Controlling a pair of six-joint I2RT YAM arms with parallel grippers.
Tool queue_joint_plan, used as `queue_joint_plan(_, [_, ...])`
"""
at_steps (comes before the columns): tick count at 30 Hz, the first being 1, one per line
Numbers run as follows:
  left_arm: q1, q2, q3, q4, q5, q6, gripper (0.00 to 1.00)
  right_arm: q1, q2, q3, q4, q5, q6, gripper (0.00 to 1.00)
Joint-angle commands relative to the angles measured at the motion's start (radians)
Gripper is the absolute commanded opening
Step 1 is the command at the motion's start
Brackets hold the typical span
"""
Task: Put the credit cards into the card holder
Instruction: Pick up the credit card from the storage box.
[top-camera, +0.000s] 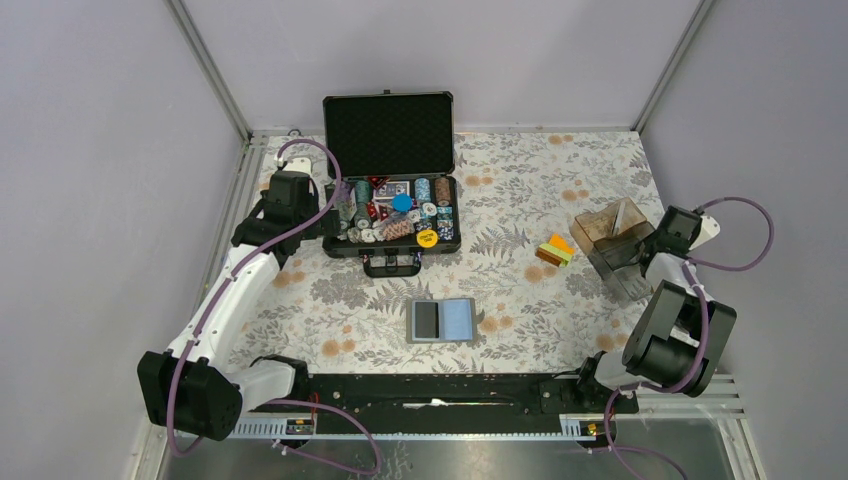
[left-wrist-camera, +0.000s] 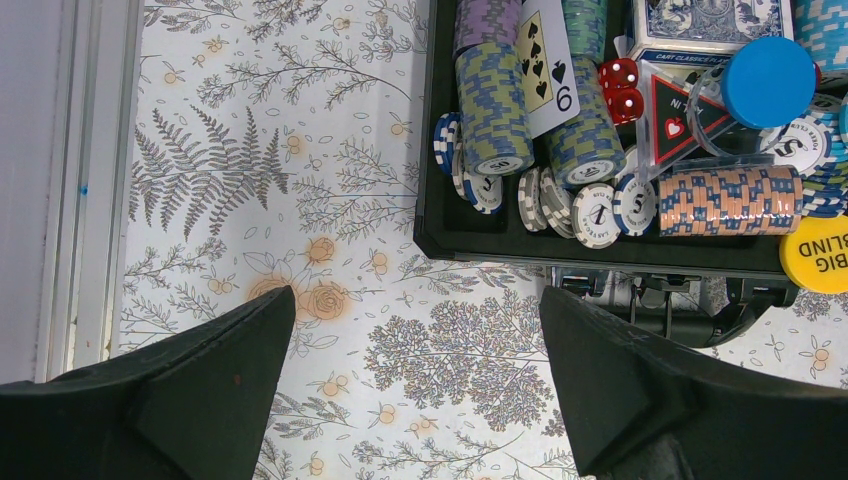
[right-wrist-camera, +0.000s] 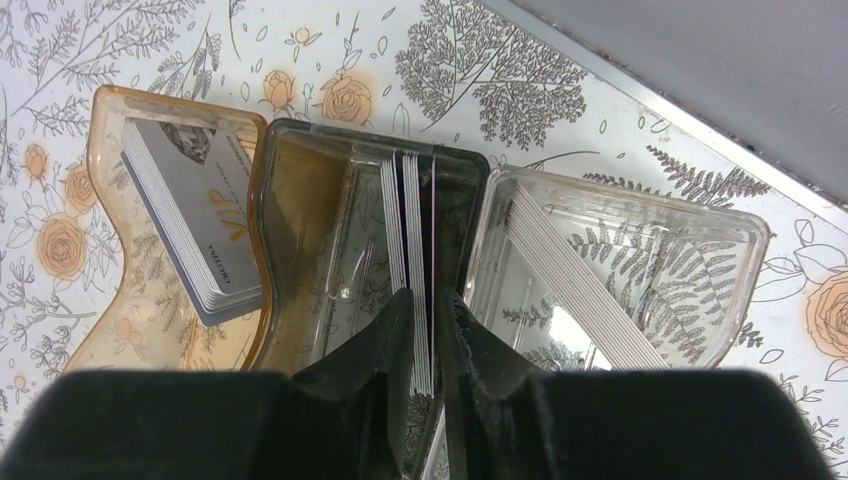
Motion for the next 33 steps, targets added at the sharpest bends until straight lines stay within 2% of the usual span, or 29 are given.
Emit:
queue_joint_plan(1, [-0.004, -0.006, -0.006, 0.044, 0.009, -0.002, 0.99, 0.003, -0.023, -0.017, 0.026, -0.018, -0.002, 0.22])
queue_joint_plan(6, [-0.004, -0.004, -0.006, 0.045, 0.017, -0.003, 0.99, 0.030, -0.076, -0.029, 0.019, 0.040, -0.033, 0.27])
queue_joint_plan(15, [-0.005, -0.010, -0.009, 0.047, 0.018, -0.003, 0.99, 0.076, -0.051, -0.014, -0.017, 0.121, -0.058, 0.39])
queue_joint_plan(25, [-0.010, -0.012, -0.008, 0.047, 0.014, -0.002, 0.99, 0.112, -0.010, 0.021, -0.068, 0.174, -0.070, 0.45])
queue_joint_plan(33, [-0.014, -0.017, -0.010, 0.047, 0.011, -0.002, 0.99, 0.113, -0.003, 0.014, -0.060, 0.155, -0.061, 0.32])
